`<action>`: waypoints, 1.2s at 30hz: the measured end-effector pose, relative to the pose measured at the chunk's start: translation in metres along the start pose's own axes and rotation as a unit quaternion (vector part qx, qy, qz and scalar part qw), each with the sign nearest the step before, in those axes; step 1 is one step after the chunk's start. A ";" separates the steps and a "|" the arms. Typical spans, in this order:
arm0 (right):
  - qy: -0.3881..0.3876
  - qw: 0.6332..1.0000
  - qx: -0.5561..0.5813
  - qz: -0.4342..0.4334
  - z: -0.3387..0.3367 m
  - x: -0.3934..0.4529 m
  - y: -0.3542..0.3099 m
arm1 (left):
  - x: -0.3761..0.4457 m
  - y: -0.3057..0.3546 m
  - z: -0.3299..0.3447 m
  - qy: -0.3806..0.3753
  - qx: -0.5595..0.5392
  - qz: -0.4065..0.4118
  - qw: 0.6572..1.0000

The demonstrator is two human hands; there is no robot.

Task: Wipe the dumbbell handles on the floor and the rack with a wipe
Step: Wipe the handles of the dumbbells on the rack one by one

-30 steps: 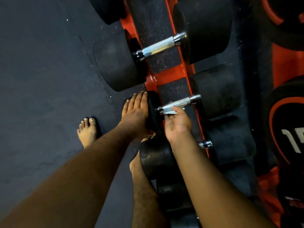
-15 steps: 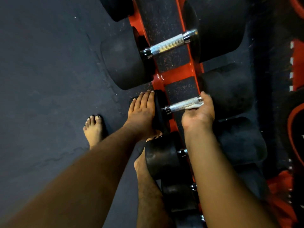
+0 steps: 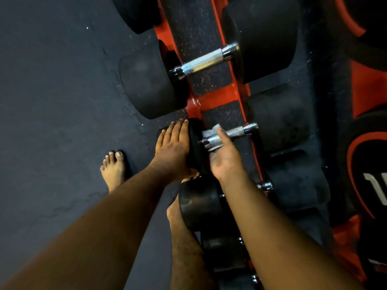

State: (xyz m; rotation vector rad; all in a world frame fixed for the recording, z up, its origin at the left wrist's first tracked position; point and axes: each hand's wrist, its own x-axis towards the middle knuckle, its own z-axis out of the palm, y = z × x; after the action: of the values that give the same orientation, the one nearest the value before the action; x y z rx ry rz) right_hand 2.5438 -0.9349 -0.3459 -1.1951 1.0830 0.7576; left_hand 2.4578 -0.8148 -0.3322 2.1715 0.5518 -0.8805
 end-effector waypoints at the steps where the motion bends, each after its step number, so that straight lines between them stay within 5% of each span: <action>1: 0.003 1.000 -0.002 -0.014 -0.001 0.002 -0.003 | 0.000 -0.002 0.001 0.003 0.002 0.000 1.000; 5: 0.013 0.990 0.103 -0.090 -0.011 0.016 -0.024 | 0.001 -0.002 0.004 0.006 0.005 0.008 1.000; 9: -0.001 0.999 -0.045 -0.004 -0.013 0.011 0.016 | 0.000 -0.001 0.001 0.010 0.005 0.006 1.000; 11: 0.030 0.988 -0.146 -0.030 -0.023 0.013 0.028 | -0.001 -0.002 0.000 0.000 0.005 0.006 1.000; 15: 0.053 0.926 -0.350 -0.131 -0.040 -0.005 0.033 | 0.000 0.000 0.000 0.004 0.004 0.003 1.000; 18: -0.028 0.857 -0.440 -0.266 -0.039 -0.043 0.032 | -0.001 -0.001 -0.002 0.000 -0.002 0.005 1.000; 20: -0.024 0.765 -0.486 -0.421 -0.041 -0.043 0.012 | -0.002 0.001 -0.003 -0.003 0.000 0.004 1.000; 22: -0.011 0.607 -0.588 -0.534 -0.048 -0.018 -0.015 | -0.001 0.001 -0.003 -0.005 0.005 0.002 1.000; 25: -0.016 0.357 -0.785 -0.505 -0.059 0.006 -0.014 | -0.001 0.002 -0.003 -0.005 0.012 0.002 1.000; 28: -0.090 0.173 -0.842 -0.503 -0.078 0.012 0.007 | -0.002 0.002 -0.003 -0.006 0.008 0.000 1.000; 30: -0.043 0.180 -0.846 -0.501 -0.087 0.017 -0.007 | -0.002 0.002 -0.003 -0.003 0.008 0.001 1.000; 33: 0.065 0.284 -0.838 -0.461 -0.083 0.014 -0.015 | -0.003 0.002 -0.004 -0.002 0.008 0.001 1.000; 36: -0.040 0.237 -0.839 -0.488 -0.074 0.009 0.015 | -0.004 0.002 -0.004 -0.003 0.005 -0.002 1.000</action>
State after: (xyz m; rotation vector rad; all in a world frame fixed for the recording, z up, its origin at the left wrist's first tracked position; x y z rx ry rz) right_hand 2.5149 -1.0043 -0.3602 -2.9345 -1.5046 0.6393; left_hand 2.4585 -0.8137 -0.3263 2.1772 0.5487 -0.8939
